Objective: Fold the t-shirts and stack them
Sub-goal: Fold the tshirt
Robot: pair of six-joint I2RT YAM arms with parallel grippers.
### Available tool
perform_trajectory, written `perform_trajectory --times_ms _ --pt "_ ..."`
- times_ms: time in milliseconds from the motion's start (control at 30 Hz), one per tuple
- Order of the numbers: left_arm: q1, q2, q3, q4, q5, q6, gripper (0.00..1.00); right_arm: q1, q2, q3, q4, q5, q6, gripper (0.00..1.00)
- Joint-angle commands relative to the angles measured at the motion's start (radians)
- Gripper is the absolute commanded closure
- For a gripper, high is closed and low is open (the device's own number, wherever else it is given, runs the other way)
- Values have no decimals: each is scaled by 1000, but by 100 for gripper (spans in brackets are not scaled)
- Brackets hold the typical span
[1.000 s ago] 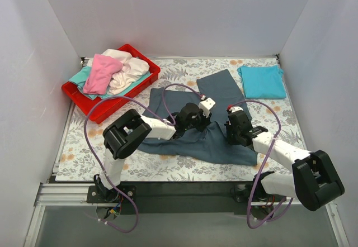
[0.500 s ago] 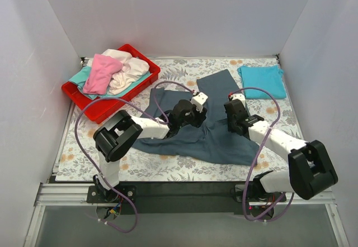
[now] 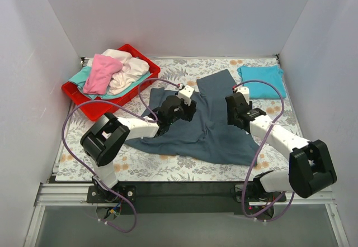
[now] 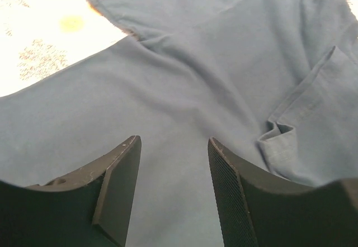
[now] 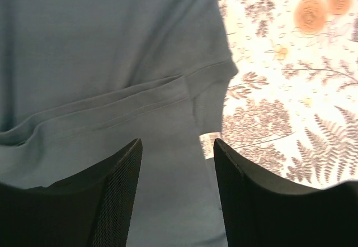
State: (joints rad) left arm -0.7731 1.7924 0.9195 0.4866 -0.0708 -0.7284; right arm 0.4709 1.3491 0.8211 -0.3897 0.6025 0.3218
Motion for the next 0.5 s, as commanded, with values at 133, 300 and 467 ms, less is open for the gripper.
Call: perform_trajectory --times_ms 133,300,467 --pt "9 -42 -24 32 69 -39 49 -6 -5 -79 138 -312 14 50" --pt "9 -27 -24 26 69 -40 48 -35 35 -99 161 -369 25 50" --pt "9 2 -24 40 106 -54 48 -115 53 -143 198 -431 49 49"
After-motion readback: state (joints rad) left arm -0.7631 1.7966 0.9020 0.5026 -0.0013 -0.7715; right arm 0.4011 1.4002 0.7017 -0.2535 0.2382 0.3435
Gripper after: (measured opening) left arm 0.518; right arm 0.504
